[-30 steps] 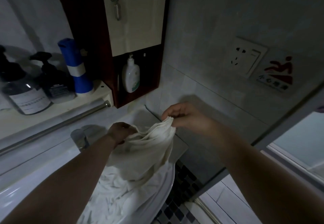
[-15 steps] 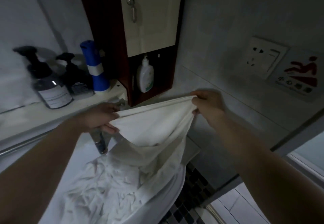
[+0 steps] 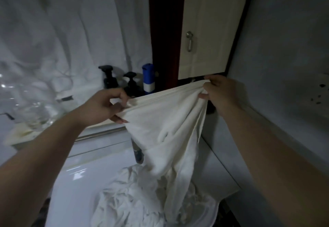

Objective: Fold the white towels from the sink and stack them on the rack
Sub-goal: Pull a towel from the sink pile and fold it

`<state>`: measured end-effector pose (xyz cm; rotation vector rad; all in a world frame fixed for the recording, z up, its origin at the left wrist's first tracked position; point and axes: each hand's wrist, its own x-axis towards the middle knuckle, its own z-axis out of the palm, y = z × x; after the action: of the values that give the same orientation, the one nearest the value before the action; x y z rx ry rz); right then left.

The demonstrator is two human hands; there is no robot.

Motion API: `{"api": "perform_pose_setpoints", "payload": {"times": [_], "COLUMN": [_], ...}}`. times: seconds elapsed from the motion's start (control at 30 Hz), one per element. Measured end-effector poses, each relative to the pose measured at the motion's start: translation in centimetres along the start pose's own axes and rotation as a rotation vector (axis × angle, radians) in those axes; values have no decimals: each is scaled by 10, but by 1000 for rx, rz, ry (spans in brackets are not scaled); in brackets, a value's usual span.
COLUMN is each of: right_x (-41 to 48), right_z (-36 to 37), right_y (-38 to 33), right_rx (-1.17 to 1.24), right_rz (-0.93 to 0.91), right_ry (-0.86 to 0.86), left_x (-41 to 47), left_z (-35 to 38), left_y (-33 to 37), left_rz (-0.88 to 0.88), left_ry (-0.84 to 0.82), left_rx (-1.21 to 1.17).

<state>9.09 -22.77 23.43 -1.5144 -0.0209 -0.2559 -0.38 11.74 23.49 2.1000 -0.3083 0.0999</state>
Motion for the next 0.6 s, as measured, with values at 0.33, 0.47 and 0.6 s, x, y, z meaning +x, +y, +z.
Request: {"api": "perform_pose_setpoints", "payload": {"times": [0.33, 0.47, 0.6], "right_x": [20, 26, 29], "right_z": [15, 15, 15], "right_y": [1, -1, -13], "right_rx": [-33, -48, -33], "right_rz": [-66, -120, -118], "right_ry": [-35, -47, -57], "left_x": [-25, -19, -5], "left_z": [-23, -19, -14], "left_y": [-3, -6, -3], "left_rz": [-2, 69, -100], "left_ry": [-64, 187, 360], "left_rx": [458, 482, 78]}}
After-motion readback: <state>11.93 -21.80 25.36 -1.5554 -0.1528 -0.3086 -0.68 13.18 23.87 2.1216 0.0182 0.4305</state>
